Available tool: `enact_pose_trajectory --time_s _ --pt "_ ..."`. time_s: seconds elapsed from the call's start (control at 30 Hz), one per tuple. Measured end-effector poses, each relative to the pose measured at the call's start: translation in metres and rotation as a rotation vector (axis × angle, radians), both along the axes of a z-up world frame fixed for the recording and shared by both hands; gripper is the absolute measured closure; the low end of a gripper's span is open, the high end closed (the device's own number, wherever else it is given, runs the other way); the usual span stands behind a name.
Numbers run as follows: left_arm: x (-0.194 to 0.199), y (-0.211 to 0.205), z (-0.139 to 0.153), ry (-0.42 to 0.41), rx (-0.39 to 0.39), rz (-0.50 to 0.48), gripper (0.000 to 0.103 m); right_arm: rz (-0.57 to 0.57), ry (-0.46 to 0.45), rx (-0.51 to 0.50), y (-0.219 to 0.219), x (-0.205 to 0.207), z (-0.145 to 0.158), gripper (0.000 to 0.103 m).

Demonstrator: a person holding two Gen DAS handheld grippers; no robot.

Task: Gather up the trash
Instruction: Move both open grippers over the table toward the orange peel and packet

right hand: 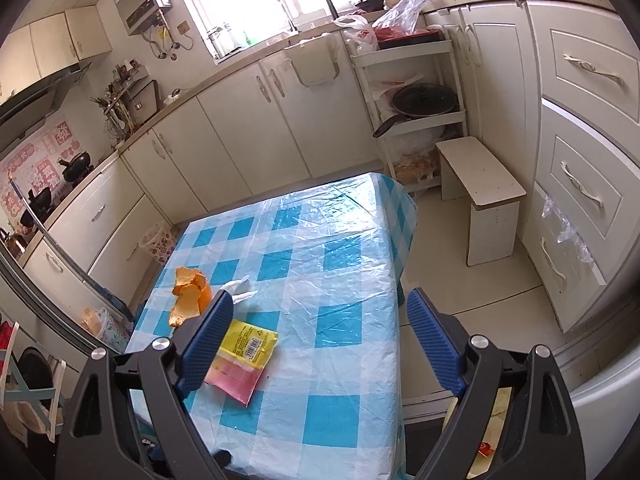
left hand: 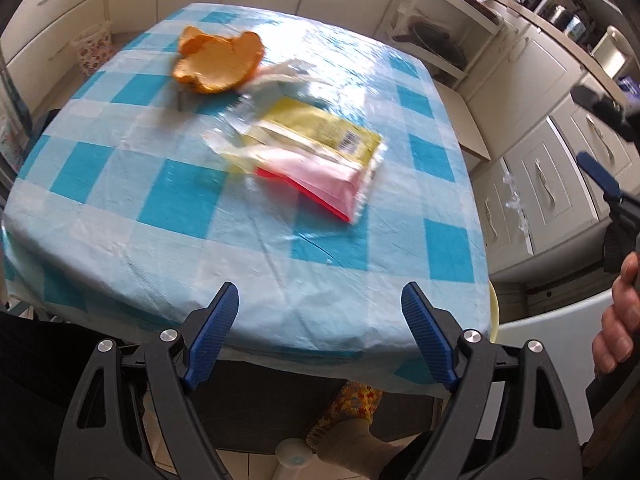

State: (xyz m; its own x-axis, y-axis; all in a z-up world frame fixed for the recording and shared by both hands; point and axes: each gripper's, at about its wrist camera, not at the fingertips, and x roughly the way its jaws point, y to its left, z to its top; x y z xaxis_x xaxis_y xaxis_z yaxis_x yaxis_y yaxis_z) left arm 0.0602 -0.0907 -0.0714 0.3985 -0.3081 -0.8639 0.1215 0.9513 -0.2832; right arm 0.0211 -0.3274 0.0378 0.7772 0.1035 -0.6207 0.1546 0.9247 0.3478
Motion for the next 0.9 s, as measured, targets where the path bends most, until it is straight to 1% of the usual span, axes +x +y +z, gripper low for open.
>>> enact_pose_trajectory --time_s 0.07,0.17,0.23,0.33,0.47,0.53,0.63,0.73,0.9 --pt "0.012 0.022 0.004 -0.004 -0.006 0.041 0.022 0.026 0.008 -0.015 0.009 0.004 -0.004 0.016" --pt "0.039 0.064 0.007 0.011 -0.036 0.140 0.022 0.071 0.046 -0.011 0.023 0.016 -0.014 0.016" --pt "0.056 0.085 0.009 0.021 -0.053 0.192 0.021 0.107 0.066 -0.030 0.035 0.024 -0.019 0.016" --pt "0.085 0.105 0.007 0.041 -0.068 0.228 0.020 0.169 0.105 -0.076 0.058 0.037 -0.031 0.016" --pt "0.124 0.112 -0.002 0.063 -0.071 0.252 0.020 0.260 0.167 -0.136 0.089 0.050 -0.049 0.016" --pt "0.142 0.112 -0.007 0.063 -0.065 0.270 0.020 0.308 0.189 -0.195 0.107 0.054 -0.059 0.015" --pt "0.162 0.110 -0.013 0.063 -0.054 0.280 0.020 0.351 0.220 -0.288 0.128 0.057 -0.075 0.012" --pt "0.179 0.106 -0.020 0.066 -0.040 0.285 0.020 0.377 0.267 -0.310 0.142 0.064 -0.093 0.012" --pt "0.199 0.095 -0.030 0.066 -0.003 0.275 0.020 0.437 0.291 -0.348 0.162 0.068 -0.112 0.012"
